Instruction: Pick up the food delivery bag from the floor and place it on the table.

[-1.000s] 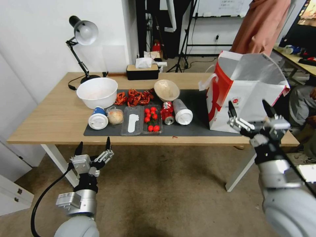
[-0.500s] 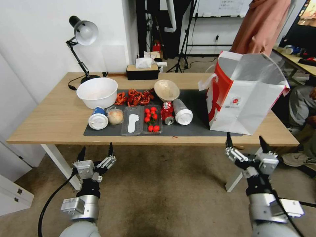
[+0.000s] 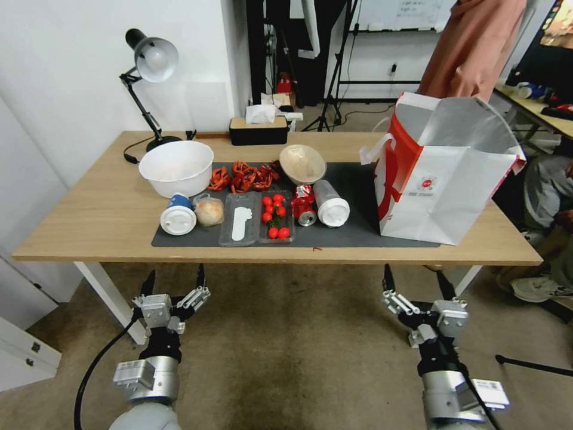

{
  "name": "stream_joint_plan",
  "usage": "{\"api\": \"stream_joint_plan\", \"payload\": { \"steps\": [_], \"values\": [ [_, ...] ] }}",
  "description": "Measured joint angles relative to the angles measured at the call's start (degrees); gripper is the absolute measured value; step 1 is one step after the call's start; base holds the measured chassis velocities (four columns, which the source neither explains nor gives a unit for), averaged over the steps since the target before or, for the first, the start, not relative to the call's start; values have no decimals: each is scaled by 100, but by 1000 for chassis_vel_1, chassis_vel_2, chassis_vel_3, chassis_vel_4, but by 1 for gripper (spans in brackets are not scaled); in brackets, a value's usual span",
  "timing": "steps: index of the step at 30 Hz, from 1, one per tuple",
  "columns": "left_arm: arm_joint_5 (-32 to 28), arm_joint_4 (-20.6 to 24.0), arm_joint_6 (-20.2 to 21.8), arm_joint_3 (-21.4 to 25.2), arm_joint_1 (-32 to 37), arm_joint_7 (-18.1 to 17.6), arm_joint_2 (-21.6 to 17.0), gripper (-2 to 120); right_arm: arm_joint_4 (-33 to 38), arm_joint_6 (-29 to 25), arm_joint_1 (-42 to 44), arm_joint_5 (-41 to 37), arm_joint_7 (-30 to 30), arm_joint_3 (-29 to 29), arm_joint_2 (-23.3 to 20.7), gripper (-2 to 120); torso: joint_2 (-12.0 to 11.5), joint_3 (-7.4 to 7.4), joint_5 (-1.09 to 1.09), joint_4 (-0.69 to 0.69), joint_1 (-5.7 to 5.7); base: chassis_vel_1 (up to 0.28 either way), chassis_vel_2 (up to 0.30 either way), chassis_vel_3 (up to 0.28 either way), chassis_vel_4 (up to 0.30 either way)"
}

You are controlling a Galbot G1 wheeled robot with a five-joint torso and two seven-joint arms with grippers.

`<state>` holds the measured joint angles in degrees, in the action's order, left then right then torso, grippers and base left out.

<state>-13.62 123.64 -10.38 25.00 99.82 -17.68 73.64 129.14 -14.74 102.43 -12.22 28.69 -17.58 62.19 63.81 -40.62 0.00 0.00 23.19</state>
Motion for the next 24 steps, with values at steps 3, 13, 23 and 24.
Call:
{"api": "stream_joint_plan", "payload": {
  "steps": [3, 13, 23, 24],
  "values": [
    [12, -43, -2, -1, 1, 22, -8, 100, -57, -37, -23, 70, -37, 1, 12, 100, 0, 0, -1, 0, 1, 0, 0, 0, 0],
    [-14, -78, -15, 0, -26, 48, -25, 100, -165, -105, -6, 197, -111, 9, 25, 100, -1, 0, 0, -1, 0, 0, 0, 0, 0],
    [-19, -78, -16, 2, -29, 48, -28, 100, -165, -105, -5, 196, -112, 9, 20, 100, -1, 0, 0, 0, 0, 0, 0, 0, 0],
    [-20, -78, -16, 2, -28, 48, -28, 100, -165, -106, -5, 195, -112, 9, 20, 100, -1, 0, -1, -1, 0, 0, 0, 0, 0]
  ]
}}
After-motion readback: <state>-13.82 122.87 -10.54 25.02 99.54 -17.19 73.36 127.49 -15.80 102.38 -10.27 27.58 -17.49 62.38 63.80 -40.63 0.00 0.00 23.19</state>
